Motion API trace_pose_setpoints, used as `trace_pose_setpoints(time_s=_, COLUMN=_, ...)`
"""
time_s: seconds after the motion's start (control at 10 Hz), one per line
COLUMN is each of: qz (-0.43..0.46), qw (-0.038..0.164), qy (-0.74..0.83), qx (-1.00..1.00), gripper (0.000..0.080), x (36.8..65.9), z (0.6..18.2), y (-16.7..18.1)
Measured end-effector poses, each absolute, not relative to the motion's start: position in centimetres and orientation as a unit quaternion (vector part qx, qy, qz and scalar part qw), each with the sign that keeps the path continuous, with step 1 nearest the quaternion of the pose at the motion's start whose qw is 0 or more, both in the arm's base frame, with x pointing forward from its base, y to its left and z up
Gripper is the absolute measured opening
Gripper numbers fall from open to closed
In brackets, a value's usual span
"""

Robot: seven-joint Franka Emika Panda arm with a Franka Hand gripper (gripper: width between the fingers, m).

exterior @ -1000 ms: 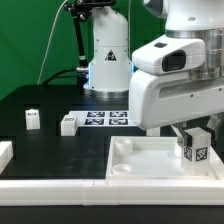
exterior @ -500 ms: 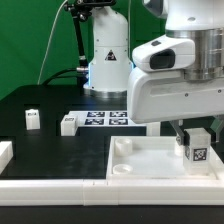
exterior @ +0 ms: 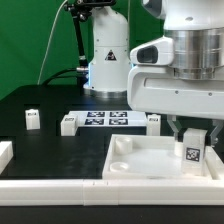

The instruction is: Assemble one leg

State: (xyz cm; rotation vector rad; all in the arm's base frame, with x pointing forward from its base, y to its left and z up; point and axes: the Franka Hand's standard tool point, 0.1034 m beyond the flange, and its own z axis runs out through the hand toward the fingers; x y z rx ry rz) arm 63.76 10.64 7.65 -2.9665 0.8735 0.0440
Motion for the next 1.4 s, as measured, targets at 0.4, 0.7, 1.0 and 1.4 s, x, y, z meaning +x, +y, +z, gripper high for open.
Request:
trace_pose_setpoints(time_s=0.4, qz=-0.008, qw=0.000, qy=0.419, qx=-0.908, gripper=0.0311, x=63.2, z=7.7, y=8.8)
trace_pose_setpoints(time_s=0.7, qz=-0.008, qw=-0.007, qy=0.434, qx=-0.901, gripper=0.0313, x=63.2, z=7.7, y=8.2)
trace_pose_setpoints(time_s=1.0, qz=-0.007, qw=-0.006, qy=0.434, qx=-0.901, gripper=0.0638, x=63.1, z=7.6, y=8.3)
trace_pose_setpoints(time_s=1.4, qz=-0.007, qw=-0.006, qy=0.434, qx=-0.901, gripper=0.0649, x=63.1, z=7.6, y=8.3)
